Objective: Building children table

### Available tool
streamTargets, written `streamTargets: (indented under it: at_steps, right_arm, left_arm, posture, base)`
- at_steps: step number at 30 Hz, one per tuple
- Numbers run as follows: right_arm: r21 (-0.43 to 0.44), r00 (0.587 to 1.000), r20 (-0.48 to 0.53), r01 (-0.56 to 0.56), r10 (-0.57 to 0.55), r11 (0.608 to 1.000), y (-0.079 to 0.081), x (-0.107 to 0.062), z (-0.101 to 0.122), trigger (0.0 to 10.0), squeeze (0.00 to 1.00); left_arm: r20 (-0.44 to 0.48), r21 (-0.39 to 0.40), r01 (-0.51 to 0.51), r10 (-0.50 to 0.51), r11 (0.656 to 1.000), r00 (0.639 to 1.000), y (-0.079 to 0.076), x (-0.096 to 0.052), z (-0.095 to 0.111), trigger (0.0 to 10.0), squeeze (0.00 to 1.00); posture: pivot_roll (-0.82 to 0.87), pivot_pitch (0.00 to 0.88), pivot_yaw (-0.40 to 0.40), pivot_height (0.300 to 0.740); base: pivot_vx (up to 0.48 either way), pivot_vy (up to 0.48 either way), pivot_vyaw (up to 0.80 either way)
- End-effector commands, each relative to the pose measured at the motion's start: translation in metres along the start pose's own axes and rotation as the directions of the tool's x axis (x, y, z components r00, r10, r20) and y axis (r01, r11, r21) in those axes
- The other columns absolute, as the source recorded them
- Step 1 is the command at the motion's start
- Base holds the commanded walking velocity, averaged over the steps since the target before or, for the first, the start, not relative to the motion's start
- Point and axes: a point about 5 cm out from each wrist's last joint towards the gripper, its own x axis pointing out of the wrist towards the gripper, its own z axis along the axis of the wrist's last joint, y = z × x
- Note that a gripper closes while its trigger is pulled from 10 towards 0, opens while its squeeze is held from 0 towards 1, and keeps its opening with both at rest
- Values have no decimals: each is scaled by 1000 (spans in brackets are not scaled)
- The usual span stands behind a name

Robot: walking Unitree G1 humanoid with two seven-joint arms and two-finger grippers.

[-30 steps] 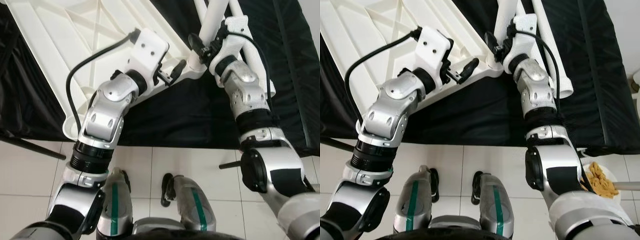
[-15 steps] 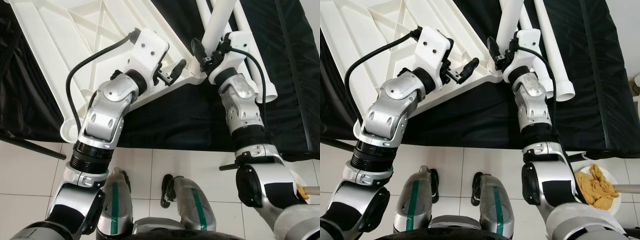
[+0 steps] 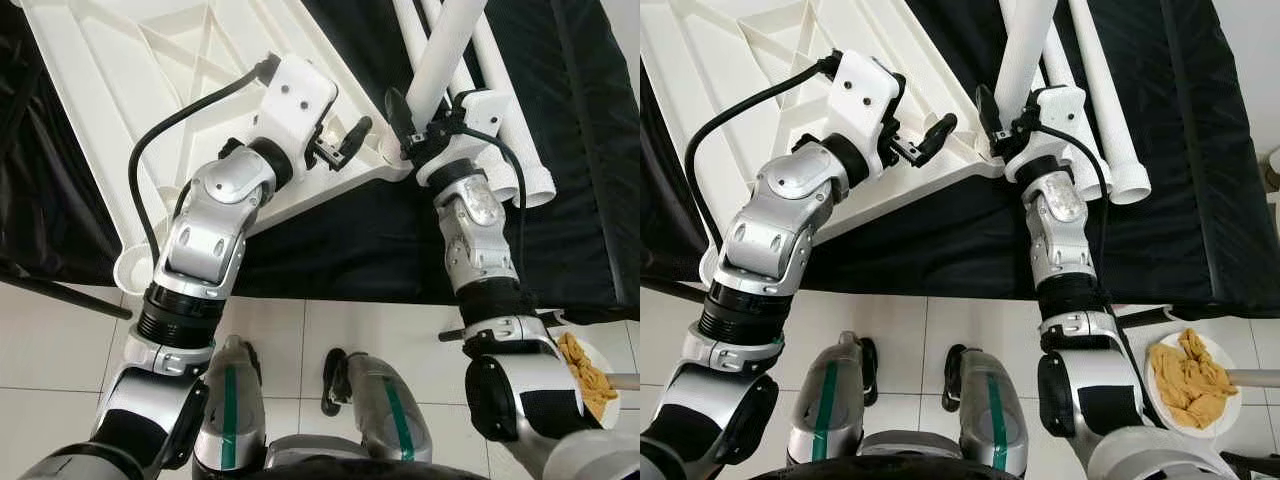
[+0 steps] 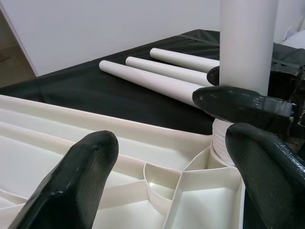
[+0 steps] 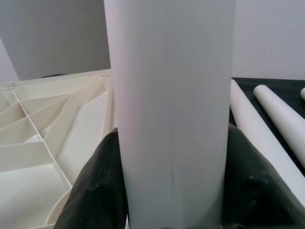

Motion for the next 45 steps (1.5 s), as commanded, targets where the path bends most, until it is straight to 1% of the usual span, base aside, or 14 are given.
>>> streamTargets:
  at_steps: [1, 6, 12, 19, 27, 32, 37, 39, 45]
  right_arm:
    - [55, 987, -156, -25, 34, 998, 7, -20, -36, 10000, 0]
    - [26, 993, -102, -53, 56, 998, 10, -22, -31, 10000, 0]
    - [10, 997, -59, -57, 57, 998, 11, -23, -28, 10000, 0]
    - [-7, 997, -39, -66, 66, 998, 13, -23, -27, 10000, 0]
    - [-67, 997, -6, -80, 80, 995, 15, -23, -24, 10000, 0]
    - [-64, 997, 10, -80, 81, 995, 16, -23, -23, 10000, 0]
    - [-77, 995, 38, -84, 87, 993, 17, -24, -20, 10000, 0]
    - [-102, 993, 50, -98, 103, 990, 18, -24, -18, 10000, 0]
    - [-114, 994, 64, -82, 90, 990, 18, -27, -19, 10000, 0]
  left_arm:
    - [-7, 2, -44, 44, 999, 999, 0, -2, -1, 10000, 0]
    - [-7, 5, -45, 45, 999, 999, 1, -2, 0, 10000, 0]
    - [-8, 6, -44, 44, 999, 999, 1, -2, 0, 10000, 0]
    - [-10, 7, -41, 41, 999, 999, 1, -2, 0, 10000, 0]
    - [-12, 7, -37, 37, 999, 999, 0, -1, 0, 10000, 0]
    - [-12, 7, -38, 38, 999, 999, 0, -2, 0, 10000, 0]
    - [-13, 7, -37, 37, 999, 999, 1, -2, 0, 10000, 0]
    - [-13, 7, -37, 37, 999, 999, 1, -1, 0, 10000, 0]
    - [-12, 8, -35, 35, 999, 999, 1, -2, 1, 10000, 0]
  posture:
    - [107, 115, -40, 740]
    - [107, 115, -38, 740]
    - [110, 117, -35, 740]
    - [109, 118, -35, 740]
    - [111, 117, -37, 740]
    - [111, 117, -37, 740]
    - [111, 117, -35, 740]
    - [111, 117, -34, 740]
    - [114, 114, -31, 740]
  base:
    - [0, 0, 0]
    - [0, 0, 0]
    - [0, 0, 0]
    - [0, 0, 0]
    - [0, 0, 0]
    - [0, 0, 0]
    - [0, 0, 0]
    - [0, 0, 0]
    - [0, 0, 0]
